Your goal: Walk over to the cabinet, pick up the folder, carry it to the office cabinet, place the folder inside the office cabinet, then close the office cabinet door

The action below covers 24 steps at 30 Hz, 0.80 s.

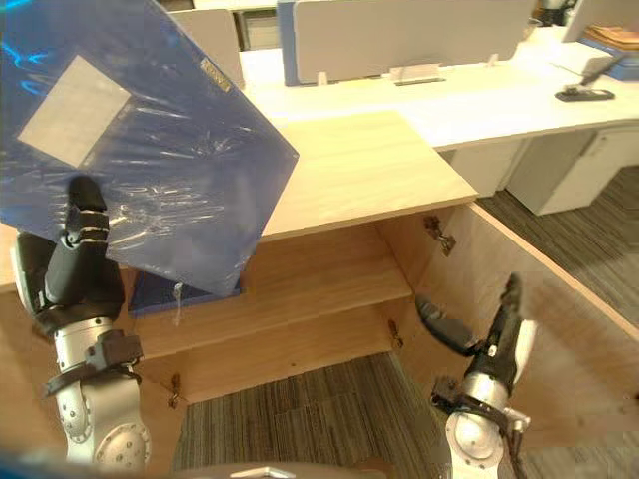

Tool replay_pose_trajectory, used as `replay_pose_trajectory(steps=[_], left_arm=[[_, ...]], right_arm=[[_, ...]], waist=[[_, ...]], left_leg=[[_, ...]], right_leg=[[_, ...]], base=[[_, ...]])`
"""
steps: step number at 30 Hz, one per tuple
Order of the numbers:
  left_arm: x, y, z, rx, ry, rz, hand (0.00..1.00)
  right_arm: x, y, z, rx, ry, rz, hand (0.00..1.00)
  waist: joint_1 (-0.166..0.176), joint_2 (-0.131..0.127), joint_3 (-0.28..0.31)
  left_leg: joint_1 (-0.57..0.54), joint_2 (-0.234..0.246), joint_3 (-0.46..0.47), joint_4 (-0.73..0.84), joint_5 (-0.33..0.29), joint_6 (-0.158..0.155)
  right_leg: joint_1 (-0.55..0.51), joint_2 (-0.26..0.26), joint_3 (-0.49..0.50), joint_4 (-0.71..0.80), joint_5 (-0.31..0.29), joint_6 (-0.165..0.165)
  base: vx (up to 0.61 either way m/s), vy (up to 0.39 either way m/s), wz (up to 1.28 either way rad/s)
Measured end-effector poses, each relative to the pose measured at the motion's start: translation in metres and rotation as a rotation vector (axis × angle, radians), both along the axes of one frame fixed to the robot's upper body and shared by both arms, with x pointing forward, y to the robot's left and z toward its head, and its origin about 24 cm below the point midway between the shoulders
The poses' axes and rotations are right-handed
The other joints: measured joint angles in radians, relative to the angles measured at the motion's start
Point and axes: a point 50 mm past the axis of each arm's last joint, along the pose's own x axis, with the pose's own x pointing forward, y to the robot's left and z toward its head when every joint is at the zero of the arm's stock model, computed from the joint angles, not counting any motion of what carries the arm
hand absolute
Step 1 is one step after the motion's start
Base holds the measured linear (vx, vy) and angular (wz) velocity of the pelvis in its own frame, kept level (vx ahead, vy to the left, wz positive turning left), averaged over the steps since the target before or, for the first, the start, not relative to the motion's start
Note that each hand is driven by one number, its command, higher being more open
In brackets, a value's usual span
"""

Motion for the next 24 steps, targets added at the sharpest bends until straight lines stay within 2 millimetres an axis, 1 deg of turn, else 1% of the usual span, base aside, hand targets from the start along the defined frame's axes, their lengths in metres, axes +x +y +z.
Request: replay_pose_trajectory(steps=[1, 2, 4, 6, 8, 9, 10, 11, 13, 14, 16, 19, 24], left_arm=[[0.000, -0.001, 0.001, 0.005, -0.009, -0.009, 0.00], [0.000, -0.003, 0.003, 0.011, -0.022, -0.022, 0.00], [0.003, -0.006, 0.006, 0.011, -0.038, -0.042, 0.00], [0.006, -0.008, 0.010, 0.024, -0.063, -0.063, 0.00], [0.015, -0.010, 0.013, 0.051, -0.086, -0.096, 0.00], [0.018, -0.011, 0.013, 0.058, -0.088, -0.108, 0.00], [0.024, -0.014, 0.012, 0.072, -0.085, -0.138, 0.00], [0.027, -0.015, 0.011, 0.080, -0.083, -0.152, 0.00], [0.038, -0.022, 0.007, 0.106, -0.064, -0.217, 0.00], [0.040, -0.025, 0.006, 0.112, -0.057, -0.236, 0.00], [0.045, -0.033, 0.003, 0.137, -0.050, -0.306, 0.00], [0.050, -0.042, 0.006, 0.176, -0.059, -0.369, 0.00], [0.053, -0.046, 0.012, 0.279, -0.078, -0.362, 0.00]], right_arm=[[0.000, 0.001, 0.009, -0.046, -0.023, 0.001, 1.00], [0.002, 0.006, 0.022, -0.113, -0.059, 0.015, 1.00], [0.004, 0.012, 0.033, -0.162, -0.094, 0.040, 1.00], [0.011, 0.020, 0.043, -0.185, -0.146, 0.086, 1.00], [0.028, 0.030, 0.060, -0.203, -0.247, 0.177, 1.00], [0.033, 0.032, 0.066, -0.220, -0.276, 0.207, 1.00], [0.042, 0.038, 0.077, -0.225, -0.346, 0.292, 1.00], [0.047, 0.040, 0.083, -0.196, -0.391, 0.345, 1.00], [0.062, 0.054, 0.107, -0.122, -0.542, 0.559, 1.00], [0.064, 0.058, 0.111, -0.111, -0.572, 0.608, 1.00], [0.074, 0.069, 0.126, -0.105, -0.640, 0.763, 1.00], [0.085, 0.071, 0.135, -0.099, -0.665, 0.835, 1.00], [0.091, 0.067, 0.138, -0.125, -0.650, 0.863, 1.00]], waist=[[-0.003, 0.006, 0.004], [-0.014, 0.014, 0.009], [-0.019, 0.019, 0.012], [-0.020, 0.019, 0.014], [-0.018, 0.020, 0.019], [-0.017, 0.020, 0.020], [-0.013, 0.020, 0.020], [-0.012, 0.020, 0.020], [-0.009, 0.019, 0.020], [-0.008, 0.019, 0.021], [-0.005, 0.019, 0.020], [0.002, 0.014, 0.020], [0.003, 0.006, 0.017]], left_leg=[[0.004, 0.000, 0.006, 0.004, -0.003, 0.000], [0.009, 0.000, 0.010, 0.006, -0.006, 0.000], [0.009, 0.000, 0.011, 0.009, -0.007, 0.001], [0.008, 0.000, 0.013, 0.015, -0.010, 0.004], [0.007, -0.001, 0.014, 0.029, -0.014, 0.007], [0.006, -0.001, 0.014, 0.032, -0.014, 0.008], [0.005, -0.001, 0.014, 0.036, -0.014, 0.008], [0.005, -0.001, 0.014, 0.037, -0.014, 0.008], [0.001, -0.001, 0.009, 0.043, -0.013, 0.009], [0.000, -0.001, 0.009, 0.044, -0.013, 0.009], [-0.004, -0.001, 0.005, 0.046, -0.012, 0.010], [-0.010, -0.002, -0.002, 0.047, -0.011, 0.013], [-0.012, -0.005, -0.024, 0.034, -0.004, 0.021]], right_leg=[[-0.001, 0.002, 0.009, 0.002, 0.000, 0.000], [-0.001, 0.003, 0.016, 0.004, 0.000, 0.001], [-0.003, 0.004, 0.021, 0.007, 0.001, 0.002], [-0.007, 0.006, 0.029, 0.009, 0.002, 0.004], [-0.007, 0.005, 0.038, 0.010, 0.007, 0.010], [-0.007, 0.004, 0.039, 0.009, 0.009, 0.011], [-0.007, 0.004, 0.041, 0.009, 0.012, 0.011], [-0.007, 0.004, 0.041, 0.009, 0.014, 0.012], [-0.007, 0.004, 0.041, 0.007, 0.019, 0.012], [-0.007, 0.004, 0.041, 0.007, 0.020, 0.012], [-0.003, 0.004, 0.037, 0.003, 0.026, 0.012], [0.002, 0.001, 0.030, -0.005, 0.035, 0.013], [0.016, -0.004, 0.005, -0.013, 0.045, 0.013]], base=[[-0.03, 0.000, -0.26], [-0.03, -0.004, -0.18], [-0.03, -0.010, -0.09], [-0.04, -0.014, -0.09], [-0.06, -0.016, -0.07], [-0.09, -0.015, -0.04], [-0.06, -0.008, -0.02], [-0.07, -0.011, -0.03], [-0.06, -0.013, 0.01], [-0.05, -0.013, 0.03], [-0.02, -0.005, 0.04], [0.00, 0.004, 0.07], [0.01, 0.004, 0.14]])
